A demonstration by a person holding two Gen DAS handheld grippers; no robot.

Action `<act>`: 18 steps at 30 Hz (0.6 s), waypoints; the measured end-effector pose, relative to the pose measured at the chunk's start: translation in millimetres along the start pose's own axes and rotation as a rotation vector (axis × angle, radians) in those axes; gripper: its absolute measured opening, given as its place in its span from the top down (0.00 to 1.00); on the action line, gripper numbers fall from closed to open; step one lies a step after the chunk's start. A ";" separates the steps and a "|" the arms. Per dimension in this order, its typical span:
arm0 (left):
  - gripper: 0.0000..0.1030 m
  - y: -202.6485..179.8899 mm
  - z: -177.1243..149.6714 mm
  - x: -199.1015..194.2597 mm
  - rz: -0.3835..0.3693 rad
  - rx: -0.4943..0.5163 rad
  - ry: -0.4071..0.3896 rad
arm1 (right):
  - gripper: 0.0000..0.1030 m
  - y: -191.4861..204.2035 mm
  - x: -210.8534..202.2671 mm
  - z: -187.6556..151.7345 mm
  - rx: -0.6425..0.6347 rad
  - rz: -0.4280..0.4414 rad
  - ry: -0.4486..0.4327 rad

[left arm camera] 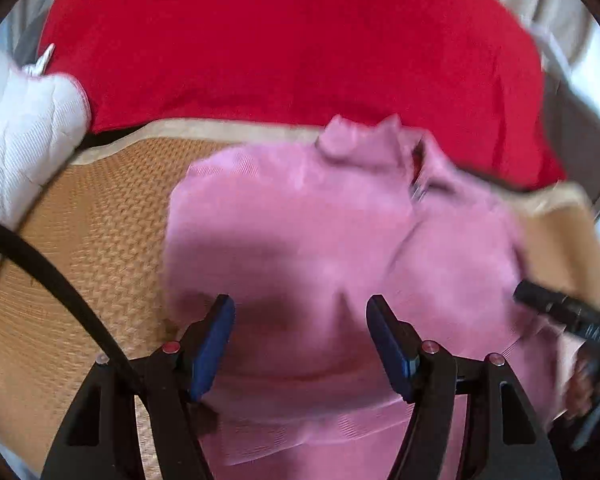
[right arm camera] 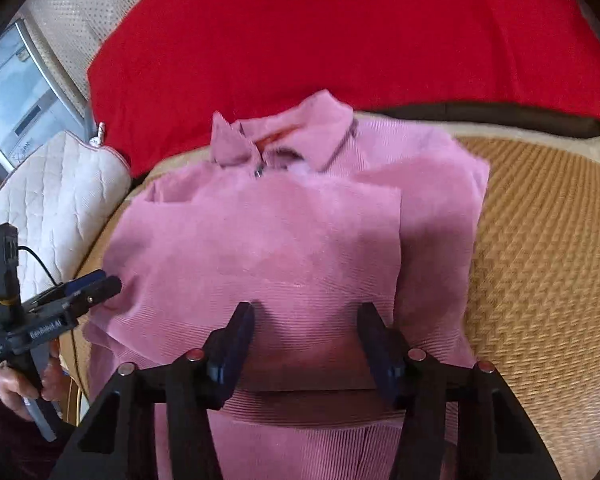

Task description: Fold large clothes

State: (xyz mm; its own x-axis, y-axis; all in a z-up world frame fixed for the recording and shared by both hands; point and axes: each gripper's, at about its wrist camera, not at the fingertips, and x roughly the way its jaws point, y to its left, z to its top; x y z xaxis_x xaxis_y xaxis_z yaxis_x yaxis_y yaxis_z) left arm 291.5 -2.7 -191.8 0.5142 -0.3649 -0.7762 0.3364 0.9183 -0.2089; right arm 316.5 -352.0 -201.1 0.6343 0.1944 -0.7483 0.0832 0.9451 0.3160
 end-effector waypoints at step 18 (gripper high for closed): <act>0.19 -52.1 -15.3 54.8 0.347 0.194 0.008 | 0.44 -12.4 -13.2 4.2 0.028 -0.035 -0.107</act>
State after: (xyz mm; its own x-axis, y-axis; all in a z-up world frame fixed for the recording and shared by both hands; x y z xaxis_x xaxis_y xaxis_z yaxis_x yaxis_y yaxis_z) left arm 290.0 -68.2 -232.6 0.6173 -0.0359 -0.7859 0.2870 0.9404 0.1825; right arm 310.3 -367.4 -192.7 0.7085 0.1305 -0.6935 0.1277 0.9428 0.3079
